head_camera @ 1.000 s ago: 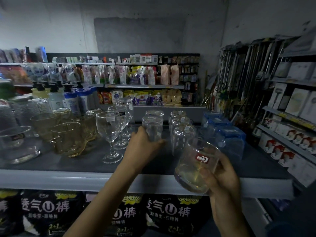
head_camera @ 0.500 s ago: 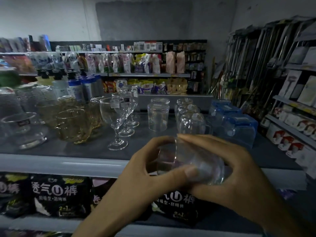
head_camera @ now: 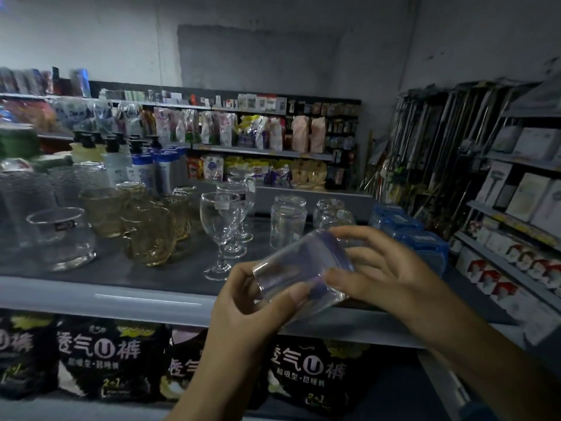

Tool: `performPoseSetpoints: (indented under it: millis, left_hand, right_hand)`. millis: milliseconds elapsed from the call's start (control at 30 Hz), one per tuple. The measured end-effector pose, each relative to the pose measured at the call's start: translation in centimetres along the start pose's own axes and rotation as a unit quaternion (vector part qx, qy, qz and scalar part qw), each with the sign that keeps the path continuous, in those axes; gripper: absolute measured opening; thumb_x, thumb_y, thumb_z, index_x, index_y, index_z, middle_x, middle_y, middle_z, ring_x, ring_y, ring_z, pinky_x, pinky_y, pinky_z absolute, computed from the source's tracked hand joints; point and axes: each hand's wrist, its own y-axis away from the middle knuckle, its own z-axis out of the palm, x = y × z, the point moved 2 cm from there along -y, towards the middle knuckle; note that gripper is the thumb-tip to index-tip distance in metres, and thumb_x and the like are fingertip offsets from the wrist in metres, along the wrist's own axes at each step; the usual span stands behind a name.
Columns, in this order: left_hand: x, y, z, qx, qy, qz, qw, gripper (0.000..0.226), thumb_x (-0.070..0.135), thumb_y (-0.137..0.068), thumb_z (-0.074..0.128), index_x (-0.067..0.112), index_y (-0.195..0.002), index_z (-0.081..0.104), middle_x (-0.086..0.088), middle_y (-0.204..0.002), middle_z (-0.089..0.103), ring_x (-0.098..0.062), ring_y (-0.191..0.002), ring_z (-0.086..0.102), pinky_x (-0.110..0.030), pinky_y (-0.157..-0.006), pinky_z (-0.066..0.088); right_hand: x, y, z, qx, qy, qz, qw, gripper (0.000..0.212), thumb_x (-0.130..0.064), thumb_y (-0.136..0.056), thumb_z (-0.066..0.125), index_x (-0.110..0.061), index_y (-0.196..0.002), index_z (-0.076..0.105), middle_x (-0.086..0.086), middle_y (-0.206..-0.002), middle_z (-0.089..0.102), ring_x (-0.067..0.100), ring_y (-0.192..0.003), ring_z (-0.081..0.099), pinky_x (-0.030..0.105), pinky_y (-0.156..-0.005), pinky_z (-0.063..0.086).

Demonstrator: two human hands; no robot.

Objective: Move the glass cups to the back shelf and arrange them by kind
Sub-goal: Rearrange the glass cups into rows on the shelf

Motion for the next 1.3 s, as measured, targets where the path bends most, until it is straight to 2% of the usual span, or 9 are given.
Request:
performPoseSetpoints:
  millis: [167, 300, 367, 467, 567, 667, 800, 1100, 1300]
  left_hand:
    - [0.1, -0.9, -1.6, -0.059, -0.077, 0.011, 0.995, 0.072, 0.030, -0.055, 0.092, 0.007, -0.115, 0.061, -0.010, -0.109, 0.077, -0.026, -0.099, 0.076, -0.029, -0.079, 0.062]
    - [-0.2, -2.5, -2.3, -0.079, -0.274, 0.068, 0.956, 0.072, 0.027, -0.062, 0.100, 0.030, -0.122, 0.061, 0.013, -0.115, 0.075, -0.003, -0.105, 0.071, -0.022, -0.089, 0.056]
    - [-0.2, -3.7, -2.3, -0.077, -0.343, 0.097, 0.931, 0.068, 0.033, -0.065, 0.099, 0.039, -0.119, 0.059, 0.023, -0.113, 0.072, 0.005, -0.106, 0.067, -0.018, -0.090, 0.053]
    - [-0.2, -5.7, -2.5, -0.072, -0.407, 0.117, 0.903, 0.065, 0.038, -0.067, 0.096, 0.034, -0.121, 0.061, 0.017, -0.108, 0.073, 0.005, -0.101, 0.066, -0.017, -0.089, 0.053]
    - [-0.3, -7.4, -2.8, -0.056, -0.430, 0.116, 0.894, 0.058, 0.030, -0.066, 0.096, 0.034, -0.115, 0.066, 0.015, -0.104, 0.075, 0.005, -0.095, 0.067, -0.013, -0.083, 0.051]
    - [-1.3, -8.9, -3.4, -0.053, -0.440, 0.079, 0.893, 0.054, 0.030, -0.064, 0.097, 0.035, -0.109, 0.068, 0.017, -0.098, 0.076, 0.006, -0.089, 0.069, -0.019, -0.085, 0.055]
    - [-1.9, -10.1, -3.8, -0.030, -0.445, 0.065, 0.893, 0.067, 0.058, -0.053, 0.085, 0.027, -0.110, 0.072, 0.015, -0.100, 0.077, -0.001, -0.094, 0.072, -0.037, -0.090, 0.060]
    - [-3.0, -10.5, -4.2, -0.019, -0.460, 0.036, 0.887, 0.060, 0.052, -0.057, 0.091, 0.029, -0.102, 0.059, 0.008, -0.100, 0.075, -0.011, -0.092, 0.072, -0.045, -0.087, 0.060]
    - [-3.1, -10.9, -4.1, -0.019, -0.504, 0.043, 0.862, 0.057, 0.044, -0.071, 0.091, 0.030, -0.113, 0.054, 0.014, -0.099, 0.067, -0.013, -0.091, 0.068, -0.042, -0.087, 0.059]
  right_hand:
    - [-2.4, -0.8, 0.1, 0.002, 0.076, 0.024, 0.997, 0.057, -0.037, -0.063, 0.091, -0.037, -0.116, 0.069, -0.016, -0.107, 0.077, 0.002, -0.098, 0.074, 0.021, -0.079, 0.057]
    - [-3.1, -2.7, 0.2, 0.022, 0.186, 0.009, 0.982, 0.067, -0.042, -0.055, 0.098, -0.038, -0.116, 0.070, -0.012, -0.115, 0.073, 0.002, -0.105, 0.070, 0.029, -0.093, 0.058]
    - [-2.9, -3.7, 0.8, 0.030, 0.223, -0.008, 0.974, 0.070, -0.037, -0.059, 0.099, -0.036, -0.121, 0.066, -0.015, -0.120, 0.068, -0.001, -0.111, 0.064, 0.024, -0.093, 0.055]
    - [-2.1, -5.2, 2.0, 0.061, 0.262, -0.046, 0.962, 0.073, -0.030, -0.064, 0.096, -0.032, -0.128, 0.061, -0.014, -0.125, 0.063, 0.000, -0.113, 0.059, 0.013, -0.085, 0.051]
    - [-0.2, -6.8, 2.8, 0.096, 0.268, -0.073, 0.956, 0.078, -0.026, -0.065, 0.094, -0.030, -0.134, 0.058, -0.009, -0.128, 0.064, 0.008, -0.114, 0.063, 0.030, -0.097, 0.056]
    - [1.5, -7.9, 3.6, 0.131, 0.255, -0.073, 0.955, 0.082, -0.023, -0.070, 0.091, -0.031, -0.142, 0.053, -0.006, -0.135, 0.061, 0.011, -0.122, 0.059, 0.034, -0.102, 0.054]
    - [3.6, -8.3, 5.0, 0.182, 0.191, -0.064, 0.962, 0.081, -0.020, -0.081, 0.085, -0.032, -0.150, 0.045, -0.006, -0.147, 0.054, 0.011, -0.132, 0.051, 0.029, -0.105, 0.047]
    - [6.2, -8.5, 6.4, 0.212, 0.112, -0.004, 0.971, 0.081, -0.023, -0.090, 0.079, -0.025, -0.157, 0.033, -0.004, -0.155, 0.046, 0.017, -0.139, 0.046, 0.025, -0.105, 0.040]
    - [6.9, -9.2, 6.5, 0.225, 0.110, 0.026, 0.968, 0.075, -0.029, -0.088, 0.081, -0.023, -0.151, 0.040, 0.000, -0.148, 0.051, 0.021, -0.134, 0.051, 0.043, -0.110, 0.047]
